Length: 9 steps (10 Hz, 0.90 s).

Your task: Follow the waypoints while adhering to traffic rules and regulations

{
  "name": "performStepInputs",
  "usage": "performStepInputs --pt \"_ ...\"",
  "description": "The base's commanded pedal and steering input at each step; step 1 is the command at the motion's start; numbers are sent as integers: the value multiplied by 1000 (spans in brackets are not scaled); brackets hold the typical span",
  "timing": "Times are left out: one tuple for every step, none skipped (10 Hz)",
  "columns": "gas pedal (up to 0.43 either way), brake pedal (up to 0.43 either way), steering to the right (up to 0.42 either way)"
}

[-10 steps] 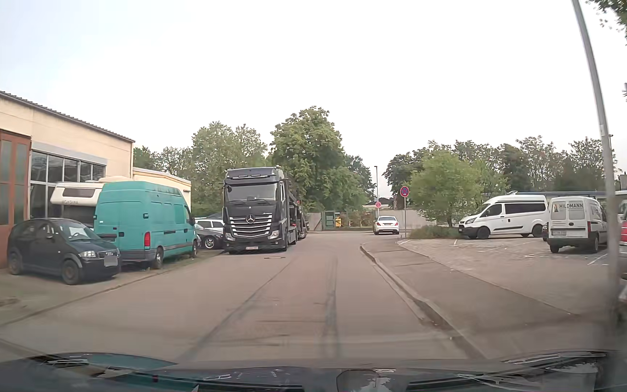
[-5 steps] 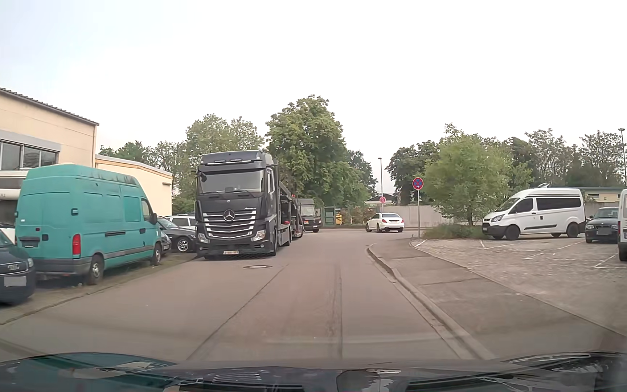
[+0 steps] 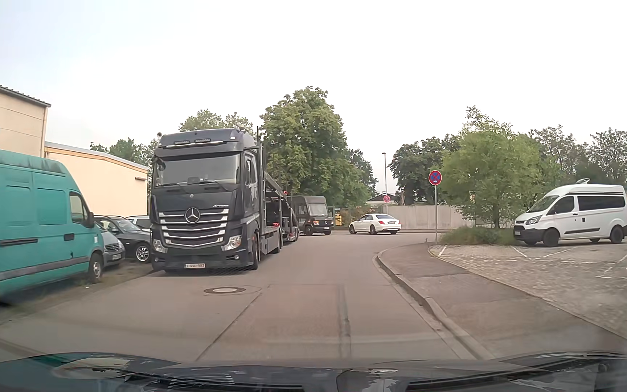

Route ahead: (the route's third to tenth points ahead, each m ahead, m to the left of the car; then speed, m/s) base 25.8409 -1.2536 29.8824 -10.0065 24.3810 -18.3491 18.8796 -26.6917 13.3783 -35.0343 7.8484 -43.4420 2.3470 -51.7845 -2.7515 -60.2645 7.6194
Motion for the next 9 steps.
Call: performStepInputs --pt "0 104 8" --pt "0 122 8" --pt "0 128 7" --pt "0 140 7" --pt "0 146 6" --pt "0 152 6" --pt "0 165 6" --pt "0 177 5" --pt "0 183 4"
